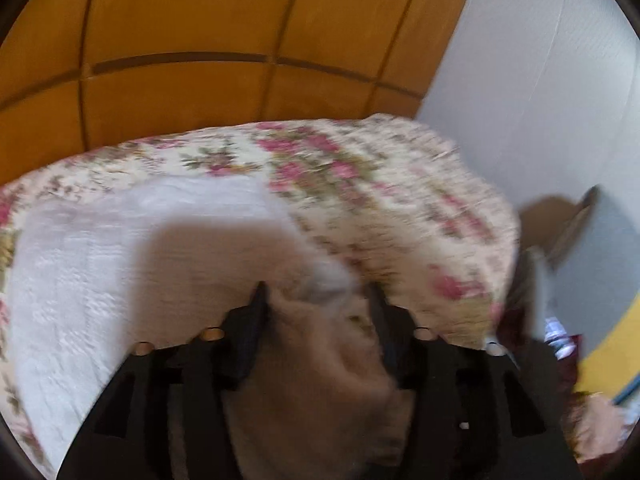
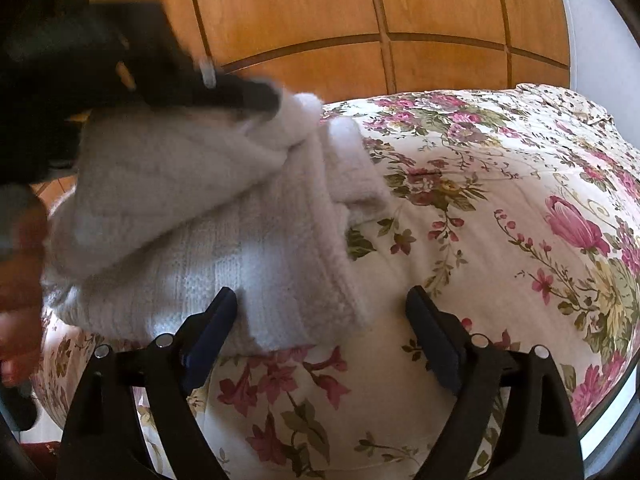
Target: Fold small clothes
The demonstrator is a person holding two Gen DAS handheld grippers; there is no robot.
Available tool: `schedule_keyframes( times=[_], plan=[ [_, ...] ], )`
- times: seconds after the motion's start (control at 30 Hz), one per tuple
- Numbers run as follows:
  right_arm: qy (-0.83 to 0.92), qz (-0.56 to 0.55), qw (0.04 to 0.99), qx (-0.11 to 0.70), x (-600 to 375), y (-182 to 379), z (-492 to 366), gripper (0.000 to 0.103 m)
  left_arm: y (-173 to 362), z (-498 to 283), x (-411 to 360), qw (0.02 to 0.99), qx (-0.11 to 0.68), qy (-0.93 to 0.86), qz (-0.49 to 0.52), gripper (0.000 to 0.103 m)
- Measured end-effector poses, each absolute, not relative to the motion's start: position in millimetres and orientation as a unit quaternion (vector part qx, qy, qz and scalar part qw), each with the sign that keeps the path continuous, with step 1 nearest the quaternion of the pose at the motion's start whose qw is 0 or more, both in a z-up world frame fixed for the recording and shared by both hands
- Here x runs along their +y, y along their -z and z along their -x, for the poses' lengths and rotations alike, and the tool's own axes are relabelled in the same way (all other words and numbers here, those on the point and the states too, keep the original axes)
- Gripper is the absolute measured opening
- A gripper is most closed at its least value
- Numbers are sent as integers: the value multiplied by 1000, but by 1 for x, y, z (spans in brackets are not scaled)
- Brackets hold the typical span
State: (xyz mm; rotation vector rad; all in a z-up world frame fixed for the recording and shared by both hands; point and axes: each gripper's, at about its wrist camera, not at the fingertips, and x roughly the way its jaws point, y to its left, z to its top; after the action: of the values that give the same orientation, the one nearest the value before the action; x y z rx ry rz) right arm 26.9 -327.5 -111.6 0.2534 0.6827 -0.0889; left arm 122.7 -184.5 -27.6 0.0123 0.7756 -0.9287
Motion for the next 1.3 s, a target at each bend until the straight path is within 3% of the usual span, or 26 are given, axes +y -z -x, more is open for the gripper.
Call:
schedule_keyframes(
  times=[0.2, 0.37, 0.6, 0.83, 1.1, 1.17, 1.2, 1.23, 1.27, 1.3],
  plan=[
    [43, -120, 936, 329, -327, 112, -27, 87, -15, -105, -130, 840, 274, 460, 83, 80],
    [45, -118, 936, 327, -324, 112, -24, 88, -17, -128, -58, 890, 241, 350, 165, 81],
    [6, -172, 930, 324, -343, 95, -23, 89, 41, -168, 18, 894, 322, 204, 237, 81],
    [-72, -284, 919, 263, -366, 52, -19, 85, 83, -172, 7, 873, 374, 243, 200, 81],
    [-150, -419, 837, 319, -364, 75, -70, 85, 87, -177, -8, 871, 386, 262, 153, 81],
    [-122, -429, 828, 340, -366, 82, -87, 76, 85, -176, -14, 874, 385, 267, 128, 81],
    [-111, -441, 823, 342, -369, 84, -96, 61, 85, -177, -16, 875, 384, 268, 122, 81],
    [-98, -441, 825, 340, -372, 83, -101, 32, 85, -178, -18, 876, 384, 268, 116, 81],
    [-91, -435, 828, 341, -373, 82, -105, 24, 85, -179, -20, 876, 384, 269, 111, 81],
    [-88, -428, 833, 339, -374, 78, -107, 23, 85, -179, -21, 877, 384, 269, 107, 81]
  ],
)
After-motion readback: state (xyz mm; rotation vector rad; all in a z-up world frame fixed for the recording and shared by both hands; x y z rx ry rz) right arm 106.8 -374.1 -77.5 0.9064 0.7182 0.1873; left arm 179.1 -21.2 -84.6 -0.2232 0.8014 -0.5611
